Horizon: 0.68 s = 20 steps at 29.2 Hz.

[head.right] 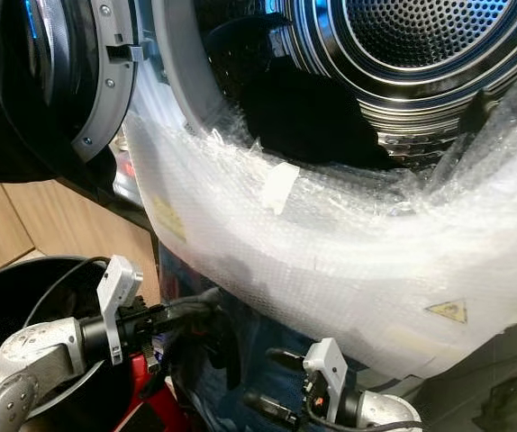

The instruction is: Clothes washing

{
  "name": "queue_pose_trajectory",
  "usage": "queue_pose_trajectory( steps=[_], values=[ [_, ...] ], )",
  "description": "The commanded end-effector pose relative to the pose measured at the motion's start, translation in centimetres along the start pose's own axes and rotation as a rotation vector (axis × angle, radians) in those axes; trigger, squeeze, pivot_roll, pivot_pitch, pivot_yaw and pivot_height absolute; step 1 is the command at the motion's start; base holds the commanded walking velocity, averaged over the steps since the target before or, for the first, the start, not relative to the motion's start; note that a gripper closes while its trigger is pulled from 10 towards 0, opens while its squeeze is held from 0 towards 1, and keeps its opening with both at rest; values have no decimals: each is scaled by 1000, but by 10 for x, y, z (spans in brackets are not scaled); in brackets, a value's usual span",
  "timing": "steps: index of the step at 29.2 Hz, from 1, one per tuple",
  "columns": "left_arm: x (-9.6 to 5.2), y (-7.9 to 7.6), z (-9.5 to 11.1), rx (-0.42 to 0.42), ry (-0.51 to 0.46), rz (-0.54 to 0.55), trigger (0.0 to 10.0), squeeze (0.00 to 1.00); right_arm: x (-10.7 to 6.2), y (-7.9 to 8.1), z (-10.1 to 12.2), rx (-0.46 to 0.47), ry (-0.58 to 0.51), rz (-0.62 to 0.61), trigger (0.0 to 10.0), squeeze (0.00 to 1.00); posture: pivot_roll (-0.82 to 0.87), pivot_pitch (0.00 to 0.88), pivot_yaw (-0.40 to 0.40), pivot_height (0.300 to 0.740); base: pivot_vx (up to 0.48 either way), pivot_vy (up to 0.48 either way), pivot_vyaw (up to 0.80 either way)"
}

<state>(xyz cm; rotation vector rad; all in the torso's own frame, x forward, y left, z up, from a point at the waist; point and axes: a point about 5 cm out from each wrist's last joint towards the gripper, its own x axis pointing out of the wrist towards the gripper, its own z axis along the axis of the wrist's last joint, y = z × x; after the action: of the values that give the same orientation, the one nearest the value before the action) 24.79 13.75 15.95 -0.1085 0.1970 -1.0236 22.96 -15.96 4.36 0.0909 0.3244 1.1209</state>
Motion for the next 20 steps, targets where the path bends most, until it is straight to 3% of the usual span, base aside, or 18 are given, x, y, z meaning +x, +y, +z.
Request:
queue_pose_trajectory(
  steps=[1, 4, 5, 6, 9, 20],
  values=[
    [7, -2, 1, 16, -4, -18, 0, 0, 2, 1, 8, -31, 16, 15, 10000, 1000, 93, 58, -87, 740, 0, 0, 0],
    [13, -4, -2, 14, 4, -31, 0, 0, 10, 1, 13, -58, 31, 3, 10000, 1000, 91, 58, -92, 740, 0, 0, 0],
    [15, -5, -3, 11, 3, -38, 0, 0, 14, 1, 15, -62, 26, -2, 10000, 733, 91, 58, -92, 740, 0, 0, 0],
    [17, -6, -3, 9, 4, -44, 0, 0, 18, 0, 16, -69, 26, -19, 10000, 0, 91, 58, -92, 740, 0, 0, 0],
    [21, -8, -6, 11, 12, -56, 0, 0, 29, -2, 18, -78, 41, -64, 10000, 0, 93, 58, -92, 740, 0, 0, 0],
    [29, -10, -5, 30, 10, -77, 0, 0, 51, 10, 15, -66, 61, -13, 10000, 0, 98, 53, -96, 740, 0, 0, 0]
  ],
)
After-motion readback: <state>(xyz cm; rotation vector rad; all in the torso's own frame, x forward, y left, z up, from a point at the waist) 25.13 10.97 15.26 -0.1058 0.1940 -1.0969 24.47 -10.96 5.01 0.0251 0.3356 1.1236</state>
